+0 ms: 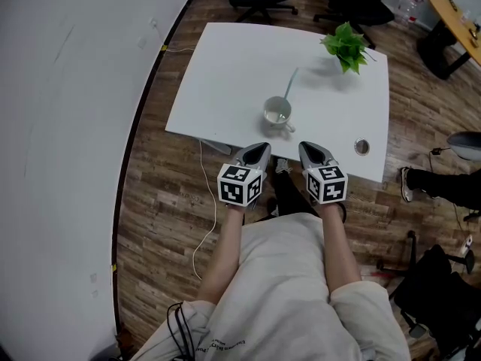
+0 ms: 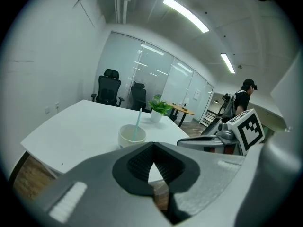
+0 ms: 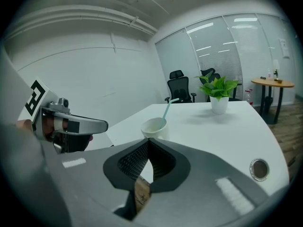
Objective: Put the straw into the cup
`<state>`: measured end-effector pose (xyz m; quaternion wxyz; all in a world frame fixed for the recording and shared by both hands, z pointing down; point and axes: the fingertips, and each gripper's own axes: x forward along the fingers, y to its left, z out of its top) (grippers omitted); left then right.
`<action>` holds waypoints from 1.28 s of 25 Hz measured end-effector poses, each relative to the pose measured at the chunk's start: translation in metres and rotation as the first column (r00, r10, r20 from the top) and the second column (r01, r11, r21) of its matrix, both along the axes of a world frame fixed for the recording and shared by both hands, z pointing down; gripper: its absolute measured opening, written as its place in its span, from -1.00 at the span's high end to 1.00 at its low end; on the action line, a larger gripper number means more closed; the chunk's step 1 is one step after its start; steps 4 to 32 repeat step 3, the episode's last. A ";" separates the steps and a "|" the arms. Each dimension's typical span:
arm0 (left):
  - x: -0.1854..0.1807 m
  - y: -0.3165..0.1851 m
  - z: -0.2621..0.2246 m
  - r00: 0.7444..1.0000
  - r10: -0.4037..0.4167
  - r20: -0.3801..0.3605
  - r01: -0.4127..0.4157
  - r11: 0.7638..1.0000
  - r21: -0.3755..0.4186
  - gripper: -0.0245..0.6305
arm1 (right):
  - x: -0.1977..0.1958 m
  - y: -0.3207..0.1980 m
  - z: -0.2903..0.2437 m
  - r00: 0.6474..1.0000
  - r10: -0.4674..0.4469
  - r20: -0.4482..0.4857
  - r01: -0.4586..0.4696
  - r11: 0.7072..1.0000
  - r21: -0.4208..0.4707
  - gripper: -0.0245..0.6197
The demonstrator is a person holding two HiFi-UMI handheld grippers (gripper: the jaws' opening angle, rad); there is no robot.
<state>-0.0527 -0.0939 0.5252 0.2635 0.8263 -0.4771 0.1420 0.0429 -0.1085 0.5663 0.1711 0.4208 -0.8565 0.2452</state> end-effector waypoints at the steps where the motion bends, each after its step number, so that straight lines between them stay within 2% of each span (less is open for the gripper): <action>1: 0.001 0.001 0.000 1.000 0.003 0.003 -0.003 1.000 0.000 0.93 | 0.000 0.001 0.000 1.000 -0.001 0.002 0.001 1.000 0.002 0.85; 32: 0.003 0.002 0.001 1.000 0.009 0.010 -0.009 1.000 0.000 0.93 | 0.000 0.001 -0.002 1.000 -0.002 0.007 0.002 1.000 0.007 0.85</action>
